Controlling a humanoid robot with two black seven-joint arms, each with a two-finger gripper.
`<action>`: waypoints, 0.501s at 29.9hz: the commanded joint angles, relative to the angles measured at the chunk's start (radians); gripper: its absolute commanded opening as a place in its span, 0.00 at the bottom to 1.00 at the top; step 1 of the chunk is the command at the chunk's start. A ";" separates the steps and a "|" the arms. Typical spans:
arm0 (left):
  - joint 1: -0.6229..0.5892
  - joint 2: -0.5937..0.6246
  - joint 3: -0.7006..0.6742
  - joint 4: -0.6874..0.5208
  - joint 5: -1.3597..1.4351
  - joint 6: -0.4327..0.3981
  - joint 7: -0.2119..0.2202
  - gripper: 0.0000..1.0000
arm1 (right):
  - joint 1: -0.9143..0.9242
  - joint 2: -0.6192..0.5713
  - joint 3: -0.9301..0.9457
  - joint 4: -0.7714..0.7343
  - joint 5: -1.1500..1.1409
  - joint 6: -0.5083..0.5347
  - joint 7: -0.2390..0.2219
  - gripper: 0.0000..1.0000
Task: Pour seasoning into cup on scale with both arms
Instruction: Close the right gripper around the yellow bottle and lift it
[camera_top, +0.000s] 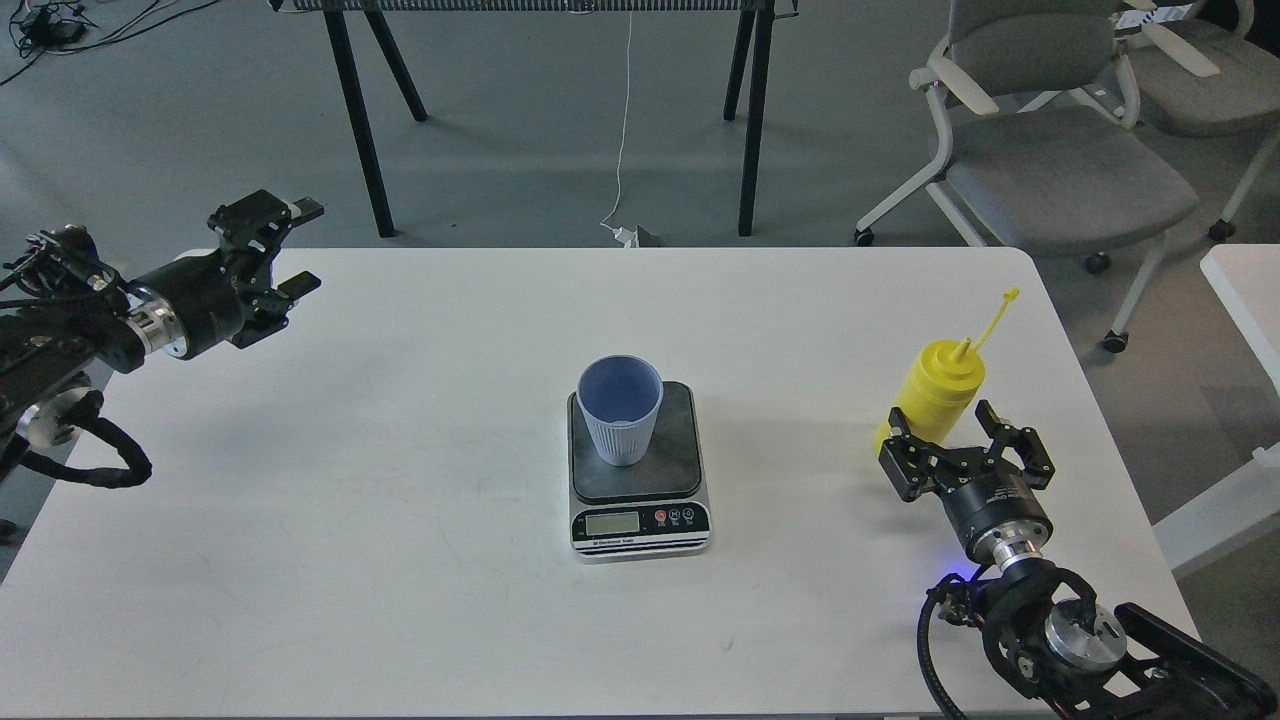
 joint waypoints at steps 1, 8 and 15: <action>0.001 0.000 0.000 0.000 0.000 0.000 0.000 0.98 | 0.016 0.017 0.000 -0.034 -0.013 0.000 0.000 1.00; 0.002 0.000 0.000 0.000 0.000 0.000 0.000 0.98 | 0.043 0.056 0.000 -0.091 -0.031 0.000 0.000 0.97; 0.010 0.000 0.000 0.000 0.000 0.000 0.000 0.98 | 0.057 0.067 0.002 -0.109 -0.057 0.000 0.000 0.90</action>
